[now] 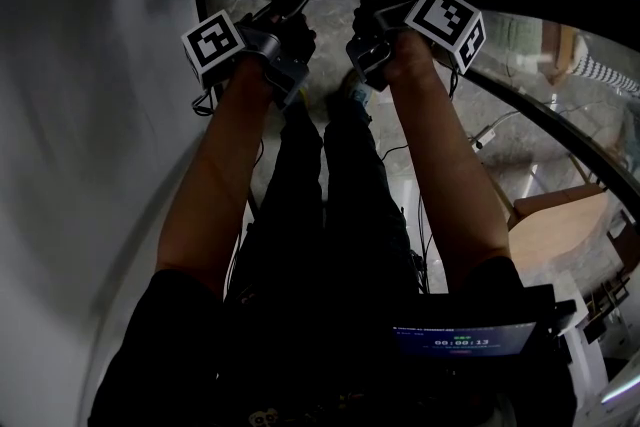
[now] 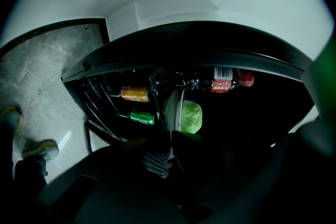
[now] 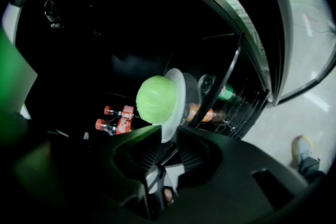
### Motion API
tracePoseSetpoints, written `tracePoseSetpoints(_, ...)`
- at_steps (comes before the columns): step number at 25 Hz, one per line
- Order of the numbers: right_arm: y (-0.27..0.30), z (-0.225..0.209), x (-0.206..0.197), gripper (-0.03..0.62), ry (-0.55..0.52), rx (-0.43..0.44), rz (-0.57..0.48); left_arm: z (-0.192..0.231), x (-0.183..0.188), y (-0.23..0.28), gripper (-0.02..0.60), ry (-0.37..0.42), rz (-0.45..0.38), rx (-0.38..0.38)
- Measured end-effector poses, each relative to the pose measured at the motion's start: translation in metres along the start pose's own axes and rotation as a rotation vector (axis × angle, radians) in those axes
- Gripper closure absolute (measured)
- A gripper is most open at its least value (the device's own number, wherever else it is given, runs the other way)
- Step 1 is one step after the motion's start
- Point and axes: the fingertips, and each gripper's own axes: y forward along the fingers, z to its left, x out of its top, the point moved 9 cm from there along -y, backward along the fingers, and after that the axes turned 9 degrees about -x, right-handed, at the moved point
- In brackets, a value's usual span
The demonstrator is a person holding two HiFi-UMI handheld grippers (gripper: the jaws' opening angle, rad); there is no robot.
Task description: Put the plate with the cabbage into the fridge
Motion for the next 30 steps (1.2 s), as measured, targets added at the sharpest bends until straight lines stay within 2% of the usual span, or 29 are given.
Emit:
tracePoseSetpoints(2, -0.001, 0.004, 0.0, 0.491, -0.023, -0.014, 0.005, 0.0, 0.0, 0.0, 0.566, 0.002, 0.003, 0.012)
tracePoseSetpoints(4, -0.002, 0.008, -0.001, 0.482, -0.057, -0.044, 0.011, 0.001, 0.002, -0.002, 0.566, 0.014, 0.007, 0.029)
tracePoseSetpoints(7, -0.003, 0.011, -0.001, 0.48, -0.077, -0.107, 0.004, 0.005, 0.005, -0.004, 0.566, 0.04, 0.012, 0.045)
tracePoseSetpoints(9, -0.004, 0.012, -0.002, 0.48, -0.073, -0.134, -0.006, 0.003, 0.004, -0.003, 0.566, 0.024, 0.006, 0.038)
tracePoseSetpoints(15, -0.007, 0.011, -0.009, 0.48, -0.064, -0.162, -0.006, -0.002, 0.002, -0.002, 0.566, 0.006, -0.001, 0.023)
tracePoseSetpoints(19, -0.012, 0.011, -0.008, 0.48, -0.118, -0.163, -0.031, -0.004, 0.003, -0.002, 0.566, 0.081, 0.037, 0.057)
tracePoseSetpoints(21, -0.016, 0.016, -0.005, 0.48, -0.217, -0.179, -0.071, -0.012, 0.006, -0.002, 0.566, 0.163, 0.051, 0.076)
tracePoseSetpoints(23, -0.021, 0.023, -0.003, 0.48, -0.351, -0.199, -0.124, -0.021, 0.009, -0.003, 0.566, 0.287, 0.063, 0.112)
tracePoseSetpoints(26, -0.031, 0.036, -0.001, 0.48, -0.562, -0.226, -0.203, -0.04, 0.007, -0.001, 0.566, 0.503, 0.103, 0.167)
tracePoseSetpoints(30, -0.038, 0.049, -0.001, 0.48, -0.808, -0.247, -0.27, -0.067, 0.001, 0.008, 0.566, 0.829, 0.152, 0.239)
